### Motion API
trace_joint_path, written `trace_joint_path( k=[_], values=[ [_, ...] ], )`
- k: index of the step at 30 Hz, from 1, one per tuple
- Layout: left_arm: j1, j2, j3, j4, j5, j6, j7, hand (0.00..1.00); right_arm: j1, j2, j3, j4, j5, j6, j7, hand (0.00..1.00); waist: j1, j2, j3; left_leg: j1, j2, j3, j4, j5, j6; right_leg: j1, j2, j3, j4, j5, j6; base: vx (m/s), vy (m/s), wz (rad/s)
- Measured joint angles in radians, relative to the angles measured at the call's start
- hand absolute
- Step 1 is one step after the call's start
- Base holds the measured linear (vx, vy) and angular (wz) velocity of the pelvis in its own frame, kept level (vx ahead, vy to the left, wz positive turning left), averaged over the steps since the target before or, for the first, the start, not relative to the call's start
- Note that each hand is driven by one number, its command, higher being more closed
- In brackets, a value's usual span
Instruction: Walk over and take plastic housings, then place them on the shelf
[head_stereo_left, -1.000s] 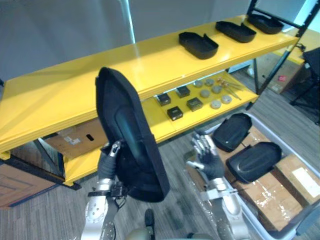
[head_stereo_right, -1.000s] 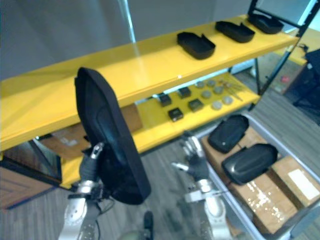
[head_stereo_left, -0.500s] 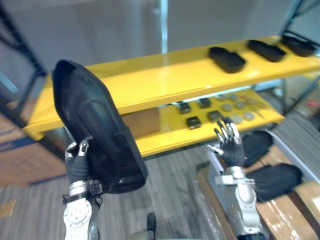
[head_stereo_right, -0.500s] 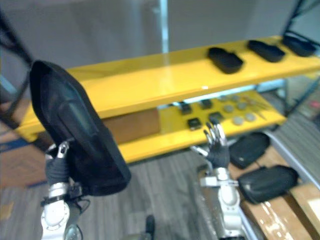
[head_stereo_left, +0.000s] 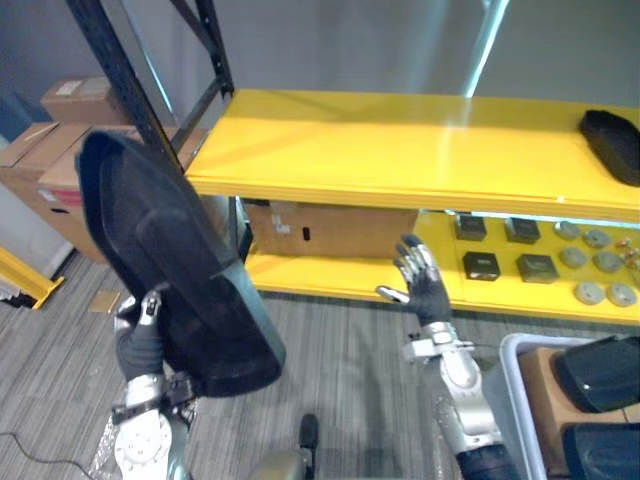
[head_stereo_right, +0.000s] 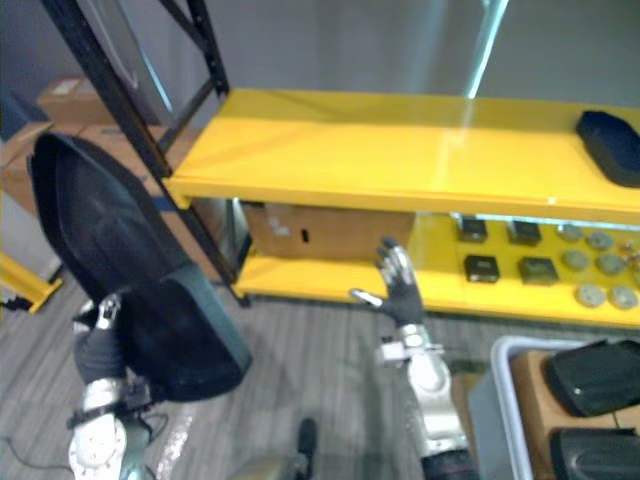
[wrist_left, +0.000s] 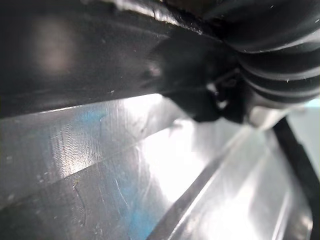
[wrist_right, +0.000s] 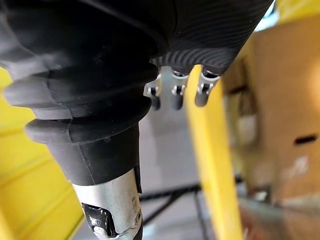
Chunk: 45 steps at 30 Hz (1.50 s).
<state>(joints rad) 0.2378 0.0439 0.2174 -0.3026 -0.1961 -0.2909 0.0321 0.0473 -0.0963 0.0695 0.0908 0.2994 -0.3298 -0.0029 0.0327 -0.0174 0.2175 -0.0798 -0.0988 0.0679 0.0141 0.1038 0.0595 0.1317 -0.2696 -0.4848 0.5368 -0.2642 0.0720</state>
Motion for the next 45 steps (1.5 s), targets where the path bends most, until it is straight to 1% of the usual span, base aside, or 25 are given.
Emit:
trace_joint_path(
  k=[1, 2, 3, 4, 6, 8, 9, 11, 12, 13, 15, 17, 19, 21, 24, 25, 26, 28, 30, 31, 32, 35, 38, 41, 45],
  values=[
    [-0.016, 0.028, -0.004, 0.009, 0.0, 0.0, -0.007, 1.0, 0.016, 0.015, -0.01, 0.0, -0.002, -0.004, -0.015, 0.0, -0.012, -0.013, 0.031, 0.043, 0.003, -0.002, 0.005, -0.02, 0.008, -0.074, -0.031, 0.082, 0.191, 0.053, -0.059, 0.08, 0.044, -0.19],
    [-0.018, 0.043, -0.006, 0.009, 0.001, 0.001, -0.009, 1.0, 0.021, 0.023, -0.013, 0.0, -0.004, -0.007, -0.02, 0.0, -0.02, -0.019, 0.044, 0.062, 0.008, -0.002, 0.004, -0.028, 0.012, -0.114, -0.041, 0.12, 0.266, 0.073, -0.075, 0.08, -0.003, -0.25],
    [-0.023, 0.069, -0.02, 0.013, 0.001, 0.003, -0.01, 1.0, 0.037, 0.041, -0.03, -0.004, -0.021, -0.016, -0.021, 0.0, -0.037, -0.015, 0.05, 0.073, 0.024, -0.002, 0.006, -0.042, 0.014, -0.173, -0.033, 0.165, 0.307, 0.033, -0.067, 0.08, -0.018, -0.13],
    [-0.027, 0.075, -0.027, 0.013, 0.001, 0.003, -0.01, 1.0, 0.041, 0.045, -0.04, -0.011, -0.021, -0.02, -0.02, 0.0, -0.045, -0.012, 0.051, 0.078, 0.038, 0.001, 0.003, -0.043, 0.012, -0.196, -0.017, 0.18, 0.277, 0.017, -0.067, 0.07, -0.027, -0.22],
    [-0.052, 0.08, -0.034, 0.012, 0.0, 0.006, -0.008, 1.0, 0.059, 0.053, -0.073, -0.081, -0.021, -0.028, 0.004, 0.0, -0.048, -0.002, 0.056, 0.074, 0.082, 0.025, -0.016, -0.045, 0.009, -0.275, 0.048, 0.214, 0.062, 0.016, -0.051, 0.06, -0.051, -0.34],
    [-0.06, 0.079, -0.045, 0.015, -0.002, 0.011, 0.002, 1.0, 0.09, 0.056, -0.099, -0.172, -0.02, -0.039, 0.039, 0.0, -0.061, -0.001, 0.057, 0.067, 0.104, 0.039, -0.047, -0.045, 0.009, -0.32, 0.098, 0.29, -0.246, 0.109, -0.001, 0.12, -0.147, -0.2],
    [-0.055, 0.078, -0.049, 0.021, -0.001, 0.011, 0.005, 1.0, 0.112, 0.056, -0.105, -0.196, -0.019, -0.04, 0.055, 0.0, -0.075, -0.004, 0.056, 0.067, 0.106, 0.039, -0.042, -0.052, -0.003, -0.324, 0.095, 0.311, -0.313, 0.142, 0.015, 0.17, -0.166, 0.03],
    [-0.042, 0.077, -0.054, 0.027, -0.001, 0.011, 0.011, 1.0, 0.135, 0.056, -0.105, -0.201, -0.018, -0.041, 0.07, 0.0, -0.076, -0.007, 0.054, 0.085, 0.106, 0.041, -0.038, -0.066, -0.024, -0.31, 0.095, 0.33, -0.336, 0.153, 0.025, 0.2, -0.194, 0.06],
    [-0.023, 0.075, -0.075, 0.028, -0.001, 0.008, 0.028, 1.0, 0.165, 0.055, -0.103, -0.201, -0.017, -0.041, 0.089, 0.0, -0.074, -0.016, 0.048, 0.105, 0.112, 0.033, -0.029, -0.091, -0.06, -0.258, 0.102, 0.351, -0.379, 0.19, 0.019, 0.18, -0.192, 0.08],
    [-0.022, 0.074, -0.079, 0.027, -0.001, 0.008, 0.031, 1.0, 0.167, 0.054, -0.103, -0.201, -0.017, -0.042, 0.09, 0.0, -0.074, -0.014, 0.049, 0.105, 0.116, 0.031, -0.024, -0.096, -0.066, -0.253, 0.106, 0.35, -0.382, 0.198, 0.02, 0.27, -0.298, 0.27],
    [-0.013, 0.072, -0.125, 0.026, -0.007, 0.008, 0.032, 1.0, 0.176, 0.046, -0.106, -0.201, -0.014, -0.049, 0.084, 0.0, -0.076, 0.008, 0.039, 0.112, 0.163, 0.043, -0.029, -0.112, -0.092, -0.237, 0.14, 0.315, -0.394, 0.222, 0.04, 0.29, -0.265, 0.39],
    [0.007, 0.062, -0.161, 0.027, -0.032, 0.008, 0.025, 1.0, 0.175, 0.038, -0.107, -0.202, -0.008, -0.059, 0.08, 0.0, -0.075, 0.021, 0.017, 0.113, 0.208, 0.071, -0.018, -0.118, -0.106, -0.233, 0.162, 0.276, -0.393, 0.236, 0.017, 0.3, -0.198, 0.29],
    [0.023, 0.053, -0.164, 0.028, -0.034, 0.008, 0.025, 1.0, 0.169, 0.028, -0.109, -0.209, -0.005, -0.066, 0.065, 0.0, -0.072, 0.032, 0.009, 0.107, 0.232, 0.079, 0.027, -0.138, -0.112, -0.215, 0.19, 0.264, -0.391, 0.216, -0.014, 0.32, -0.164, 0.2],
    [0.024, 0.052, -0.161, 0.032, -0.042, 0.01, 0.026, 1.0, 0.171, 0.027, -0.12, -0.217, 0.003, -0.067, 0.058, 0.0, -0.073, 0.022, 0.003, 0.044, 0.243, 0.084, 0.181, -0.159, -0.079, -0.194, 0.193, 0.263, -0.389, 0.196, -0.033, 0.31, -0.153, 0.15],
    [0.026, 0.042, -0.133, 0.033, -0.04, 0.015, 0.031, 1.0, 0.162, 0.016, -0.129, -0.242, 0.003, -0.087, 0.043, 0.0, -0.067, 0.024, 0.005, -0.061, 0.277, 0.079, 0.502, -0.186, -0.081, -0.108, 0.203, 0.275, -0.411, 0.184, -0.063, 0.3, -0.099, -0.2],
    [0.031, 0.033, -0.127, 0.033, -0.038, 0.016, 0.026, 1.0, 0.158, 0.003, -0.137, -0.246, 0.002, -0.096, 0.04, 0.0, -0.051, 0.034, 0.003, -0.061, 0.277, 0.077, 0.544, -0.235, -0.106, -0.07, 0.207, 0.306, -0.423, 0.178, -0.072, 0.24, 0.013, -0.71],
    [0.034, 0.022, -0.127, 0.032, -0.037, 0.014, 0.025, 1.0, 0.156, -0.004, -0.157, -0.257, 0.002, -0.105, 0.033, 0.0, -0.043, 0.039, 0.0, -0.067, 0.26, 0.077, 0.526, -0.267, -0.107, -0.051, 0.205, 0.333, -0.43, 0.173, -0.077, 0.27, 0.064, -0.78],
    [0.035, 0.024, -0.117, 0.029, -0.027, 0.01, 0.023, 1.0, 0.143, -0.003, -0.178, -0.284, 0.002, -0.107, 0.023, 0.0, -0.046, 0.047, -0.005, -0.08, 0.22, 0.074, 0.415, -0.277, -0.102, -0.038, 0.186, 0.38, -0.43, 0.156, -0.074, 0.22, 0.148, -0.68],
    [0.037, 0.025, -0.115, 0.024, -0.021, 0.007, 0.023, 1.0, 0.145, -0.009, -0.191, -0.296, 0.003, -0.108, 0.023, 0.0, -0.049, 0.053, -0.005, -0.09, 0.204, 0.045, 0.302, -0.254, -0.112, -0.026, 0.171, 0.422, -0.427, 0.138, -0.05, 0.16, 0.189, -0.78],
    [0.04, 0.025, -0.116, 0.018, -0.021, 0.005, 0.024, 1.0, 0.154, -0.018, -0.19, -0.297, 0.005, -0.108, 0.021, 0.0, -0.048, 0.063, -0.007, -0.074, 0.211, 0.019, 0.224, -0.195, -0.116, -0.024, 0.173, 0.464, -0.405, 0.11, -0.015, 0.15, 0.243, -0.96],
    [0.04, 0.025, -0.124, 0.018, -0.021, 0.001, 0.024, 1.0, 0.163, -0.03, -0.189, -0.307, 0.007, -0.108, 0.016, 0.0, -0.048, 0.097, -0.01, -0.055, 0.236, 0.006, 0.192, -0.116, -0.17, -0.022, 0.186, 0.498, -0.369, 0.076, 0.012, 0.21, 0.375, -0.95],
    [0.035, 0.037, -0.132, 0.004, -0.015, 0.002, 0.025, 1.0, 0.193, 0.016, -0.142, -0.348, 0.009, -0.107, -0.027, 0.0, -0.074, 0.022, -0.014, 0.01, 0.174, 0.088, 0.18, -0.151, -0.129, -0.03, 0.106, 0.532, -0.326, 0.061, 0.023, 0.16, 0.301, -0.65],
    [0.038, 0.043, -0.137, -0.025, 0.014, 0.002, 0.021, 1.0, 0.205, 0.068, -0.112, -0.369, 0.009, -0.11, -0.061, 0.0, -0.075, -0.017, -0.031, 0.05, 0.148, 0.157, 0.131, -0.158, -0.115, -0.043, 0.067, 0.54, -0.343, 0.087, 0.057, 0.08, 0.175, -0.58],
    [0.037, 0.056, -0.152, -0.064, 0.019, 0.011, 0.022, 1.0, 0.24, 0.098, -0.103, -0.369, 0.002, -0.11, -0.06, 0.0, -0.078, -0.025, -0.049, 0.069, 0.146, 0.196, 0.09, -0.154, -0.109, -0.043, 0.063, 0.537, -0.396, 0.134, 0.07, 0.06, 0.063, -0.34],
    [0.037, 0.052, -0.155, -0.077, 0.019, 0.055, 0.035, 1.0, 0.272, 0.093, -0.108, -0.37, 0.002, -0.11, -0.007, 0.0, -0.101, -0.001, -0.064, 0.079, 0.152, 0.204, 0.044, -0.134, -0.11, -0.04, 0.074, 0.504, -0.435, 0.178, 0.074, 0.03, 0.009, -0.07]
  ],
)
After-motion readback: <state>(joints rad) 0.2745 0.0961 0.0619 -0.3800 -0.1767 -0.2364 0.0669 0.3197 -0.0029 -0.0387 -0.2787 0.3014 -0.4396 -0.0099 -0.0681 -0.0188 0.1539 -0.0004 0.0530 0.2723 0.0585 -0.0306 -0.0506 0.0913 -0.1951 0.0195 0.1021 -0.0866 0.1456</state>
